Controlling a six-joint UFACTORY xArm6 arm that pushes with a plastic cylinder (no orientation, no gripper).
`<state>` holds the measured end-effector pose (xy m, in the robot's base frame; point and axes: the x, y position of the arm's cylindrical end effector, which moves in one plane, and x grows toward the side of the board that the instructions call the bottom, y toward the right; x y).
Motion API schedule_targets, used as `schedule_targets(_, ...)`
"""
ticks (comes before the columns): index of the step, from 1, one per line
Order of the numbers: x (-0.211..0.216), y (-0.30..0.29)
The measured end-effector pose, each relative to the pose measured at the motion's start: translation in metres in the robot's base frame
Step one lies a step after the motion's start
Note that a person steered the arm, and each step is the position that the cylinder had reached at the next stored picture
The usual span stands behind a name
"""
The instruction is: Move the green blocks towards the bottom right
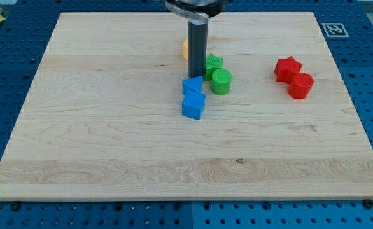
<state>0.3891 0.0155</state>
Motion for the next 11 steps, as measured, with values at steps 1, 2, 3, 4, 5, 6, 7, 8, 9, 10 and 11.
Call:
schedule_targets(1,0.000,0.000)
schedule_targets(2,0.000,-0.002)
schedule_targets(3,-0.024,-0.014)
schedule_targets(4,-0.032,-0.003)
schedule_targets(5,-0.032,0.011)
schedule_targets(6,-0.027,0.027)
schedule_targets(7,-0.002,0.037)
schedule_targets(8,0.021,0.051)
schedule_targets(9,0.041,0.061)
schedule_targets(10,0.060,0.076)
schedule_targets(11,0.077,0.086)
